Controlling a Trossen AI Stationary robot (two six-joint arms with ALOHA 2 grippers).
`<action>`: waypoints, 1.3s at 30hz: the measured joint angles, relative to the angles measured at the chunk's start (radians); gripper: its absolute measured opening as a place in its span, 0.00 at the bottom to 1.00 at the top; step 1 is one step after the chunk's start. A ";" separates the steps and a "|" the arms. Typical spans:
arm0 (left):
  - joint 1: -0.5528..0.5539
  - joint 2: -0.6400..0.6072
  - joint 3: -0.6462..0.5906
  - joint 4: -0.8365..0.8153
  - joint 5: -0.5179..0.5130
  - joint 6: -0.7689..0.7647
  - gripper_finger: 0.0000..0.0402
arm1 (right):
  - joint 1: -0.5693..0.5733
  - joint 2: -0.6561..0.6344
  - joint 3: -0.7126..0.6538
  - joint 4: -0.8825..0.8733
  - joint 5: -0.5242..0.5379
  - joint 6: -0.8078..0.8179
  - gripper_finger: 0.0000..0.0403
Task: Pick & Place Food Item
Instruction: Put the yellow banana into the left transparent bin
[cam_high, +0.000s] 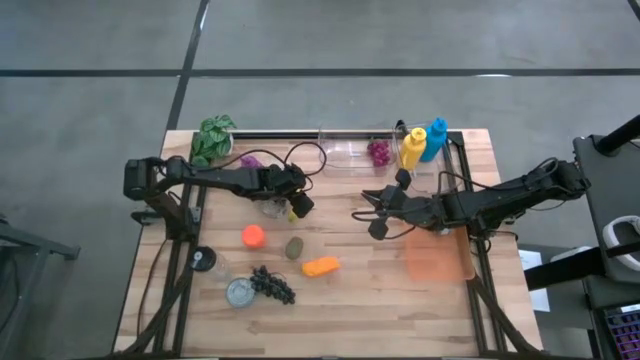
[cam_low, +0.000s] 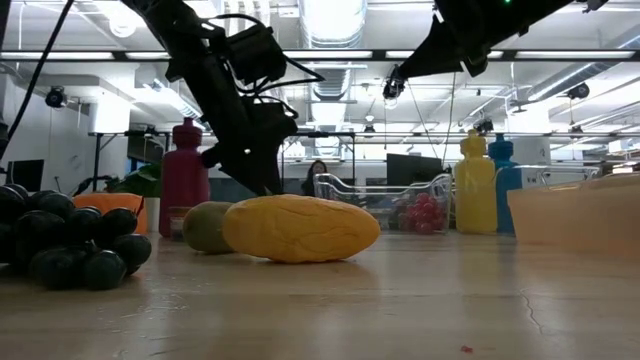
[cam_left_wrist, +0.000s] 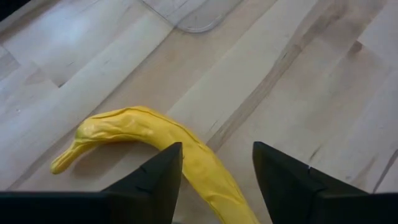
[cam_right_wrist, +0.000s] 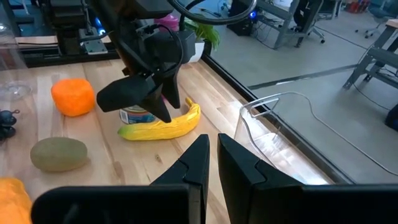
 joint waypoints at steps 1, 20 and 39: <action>0.000 0.000 0.000 0.000 0.000 0.000 0.51 | 0.000 0.000 0.000 0.002 0.000 0.000 0.07; 0.005 0.070 0.000 0.002 0.037 0.011 0.51 | 0.000 0.000 0.000 0.009 0.000 -0.007 0.07; 0.005 0.071 0.002 -0.019 0.037 0.007 0.60 | 0.000 0.000 0.000 0.009 0.000 -0.007 0.07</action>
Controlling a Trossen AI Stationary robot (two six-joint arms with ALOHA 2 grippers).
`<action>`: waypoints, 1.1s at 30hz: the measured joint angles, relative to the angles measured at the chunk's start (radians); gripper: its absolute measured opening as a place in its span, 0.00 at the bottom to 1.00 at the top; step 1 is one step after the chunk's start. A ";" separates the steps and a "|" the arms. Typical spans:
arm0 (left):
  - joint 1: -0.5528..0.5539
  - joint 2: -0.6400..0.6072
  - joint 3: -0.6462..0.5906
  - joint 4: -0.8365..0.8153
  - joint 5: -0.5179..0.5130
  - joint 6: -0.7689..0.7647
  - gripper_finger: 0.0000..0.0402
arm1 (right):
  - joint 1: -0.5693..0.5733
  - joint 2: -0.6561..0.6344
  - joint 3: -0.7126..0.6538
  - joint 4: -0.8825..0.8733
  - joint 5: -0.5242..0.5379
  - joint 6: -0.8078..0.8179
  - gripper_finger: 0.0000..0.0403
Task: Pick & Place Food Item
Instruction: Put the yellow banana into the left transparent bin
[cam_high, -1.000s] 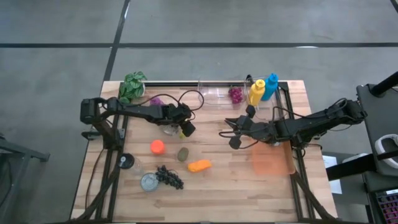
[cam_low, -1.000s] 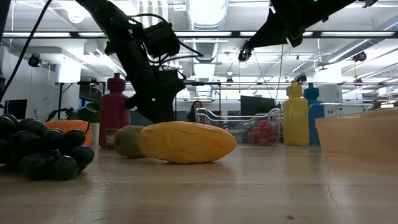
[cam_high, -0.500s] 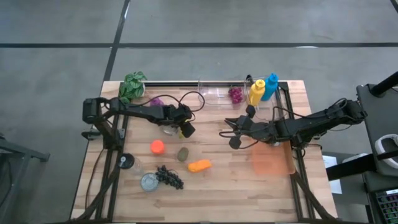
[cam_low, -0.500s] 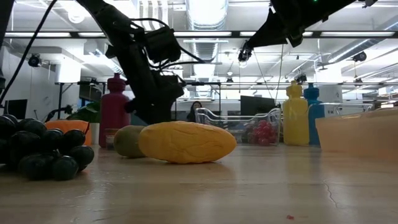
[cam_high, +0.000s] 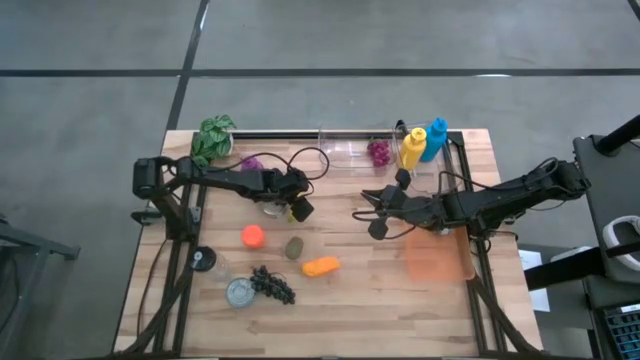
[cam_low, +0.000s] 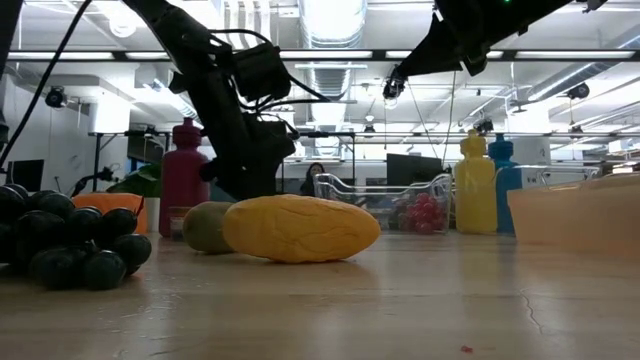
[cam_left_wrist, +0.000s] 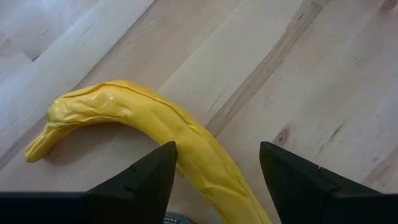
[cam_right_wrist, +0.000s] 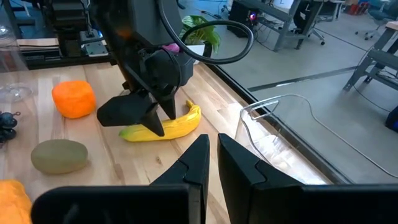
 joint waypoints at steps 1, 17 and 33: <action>0.000 0.000 0.000 0.000 0.000 0.000 0.61 | 0.000 0.000 0.000 0.000 0.000 0.000 0.07; 0.000 0.000 0.000 0.005 0.046 0.001 0.63 | 0.000 0.000 0.000 0.000 0.000 0.000 0.07; -0.003 -0.013 0.052 -0.072 0.113 0.133 0.56 | 0.000 0.000 0.000 0.001 0.000 -0.013 0.07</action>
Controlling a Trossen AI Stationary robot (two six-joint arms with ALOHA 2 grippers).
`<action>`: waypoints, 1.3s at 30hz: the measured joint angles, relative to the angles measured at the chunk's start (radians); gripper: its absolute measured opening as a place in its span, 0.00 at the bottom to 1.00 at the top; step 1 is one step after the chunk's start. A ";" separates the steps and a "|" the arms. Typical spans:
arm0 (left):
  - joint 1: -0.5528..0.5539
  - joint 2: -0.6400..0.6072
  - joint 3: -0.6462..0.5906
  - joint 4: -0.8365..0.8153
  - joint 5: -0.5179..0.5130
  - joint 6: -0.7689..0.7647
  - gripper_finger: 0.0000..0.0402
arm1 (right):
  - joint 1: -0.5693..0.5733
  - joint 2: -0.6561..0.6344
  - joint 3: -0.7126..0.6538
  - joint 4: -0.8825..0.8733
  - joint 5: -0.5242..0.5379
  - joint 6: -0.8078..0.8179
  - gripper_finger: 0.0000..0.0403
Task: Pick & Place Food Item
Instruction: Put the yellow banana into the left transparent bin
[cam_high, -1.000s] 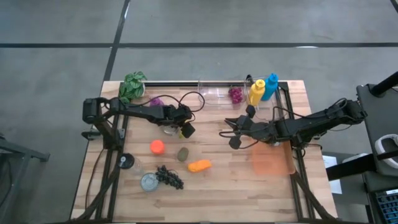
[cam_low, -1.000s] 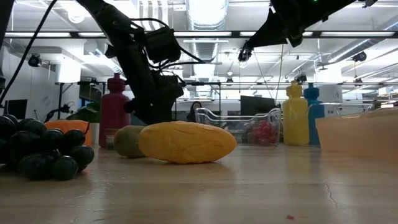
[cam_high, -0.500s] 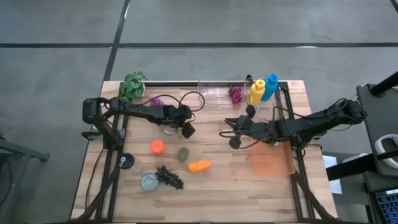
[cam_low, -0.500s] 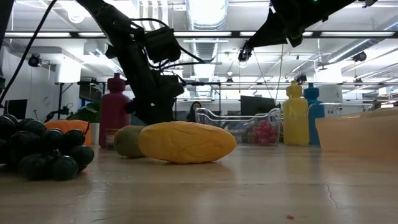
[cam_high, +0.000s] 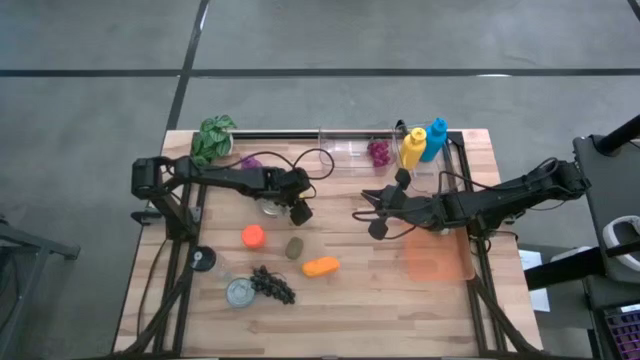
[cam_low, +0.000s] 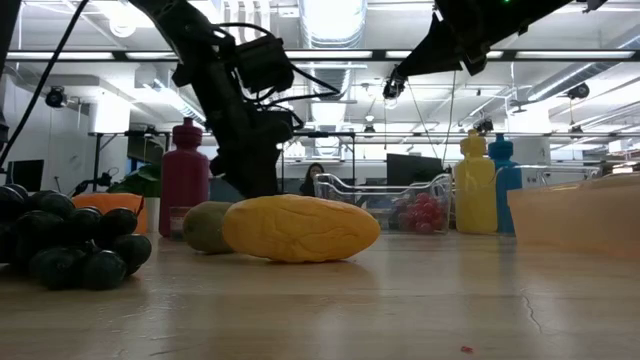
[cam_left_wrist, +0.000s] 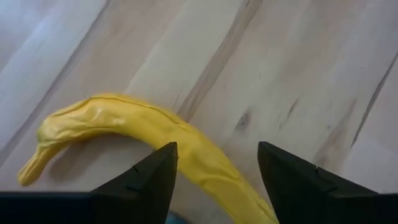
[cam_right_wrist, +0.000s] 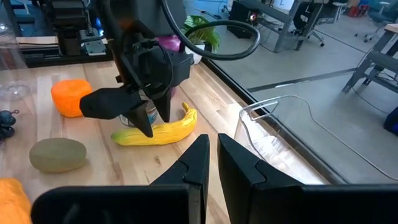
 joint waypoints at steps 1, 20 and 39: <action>0.000 0.000 0.006 -0.020 0.000 -0.001 0.55 | 0.000 0.000 0.000 0.000 0.000 -0.001 0.07; 0.000 -0.001 0.014 -0.074 -0.020 -0.087 0.48 | 0.000 0.000 -0.002 0.002 0.000 -0.002 0.07; 0.001 0.009 0.014 -0.063 -0.020 -0.079 0.56 | 0.000 0.000 -0.002 0.003 0.000 -0.002 0.07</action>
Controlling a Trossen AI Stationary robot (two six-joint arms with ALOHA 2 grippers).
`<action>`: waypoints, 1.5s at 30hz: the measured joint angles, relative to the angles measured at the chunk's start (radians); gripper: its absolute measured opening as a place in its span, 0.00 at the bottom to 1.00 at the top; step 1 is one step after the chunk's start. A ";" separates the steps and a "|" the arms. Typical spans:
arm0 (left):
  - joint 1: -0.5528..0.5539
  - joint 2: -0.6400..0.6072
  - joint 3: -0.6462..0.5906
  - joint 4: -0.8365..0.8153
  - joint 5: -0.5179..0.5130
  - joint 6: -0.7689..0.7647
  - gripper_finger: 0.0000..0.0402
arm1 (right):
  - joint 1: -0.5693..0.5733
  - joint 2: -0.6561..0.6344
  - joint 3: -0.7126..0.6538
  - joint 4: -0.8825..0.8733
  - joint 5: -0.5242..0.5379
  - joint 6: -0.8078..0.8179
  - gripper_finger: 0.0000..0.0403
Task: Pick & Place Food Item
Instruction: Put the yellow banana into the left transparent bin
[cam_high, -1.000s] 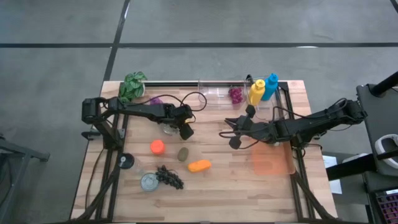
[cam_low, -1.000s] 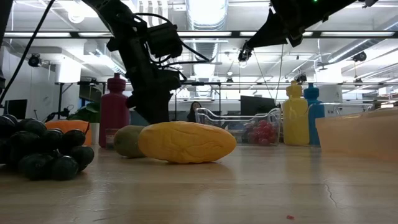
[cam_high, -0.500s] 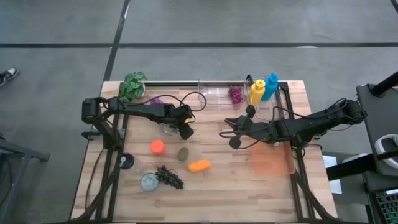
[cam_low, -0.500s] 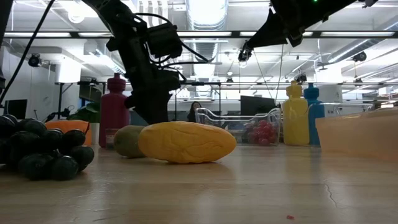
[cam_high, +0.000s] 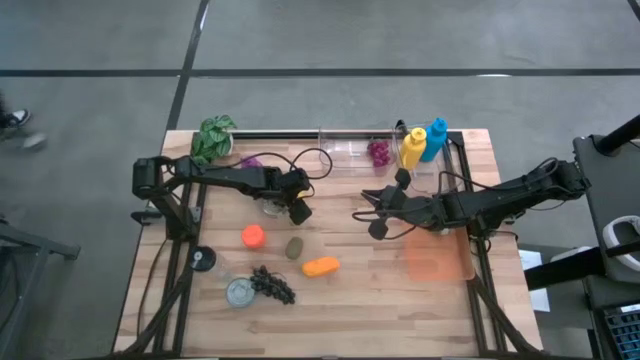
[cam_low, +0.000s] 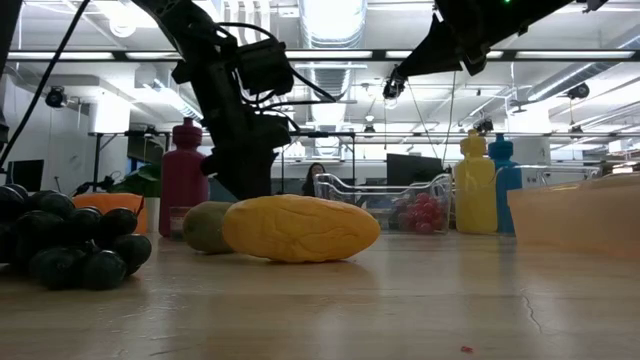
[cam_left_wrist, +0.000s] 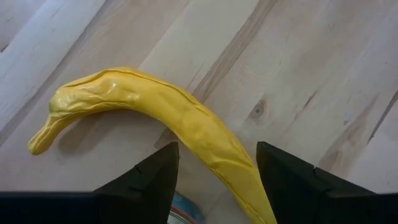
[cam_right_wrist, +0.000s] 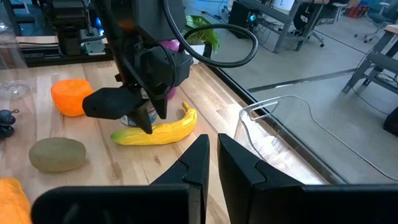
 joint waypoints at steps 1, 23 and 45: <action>0.000 0.000 0.000 0.000 0.000 0.000 0.56 | 0.000 0.000 0.000 0.000 0.000 0.000 0.07; 0.000 0.034 0.000 0.034 0.001 -0.001 0.77 | 0.000 0.000 0.000 0.000 0.000 -0.003 0.07; 0.000 0.051 0.000 0.050 0.008 0.000 0.75 | 0.000 0.000 0.000 0.000 0.000 -0.003 0.07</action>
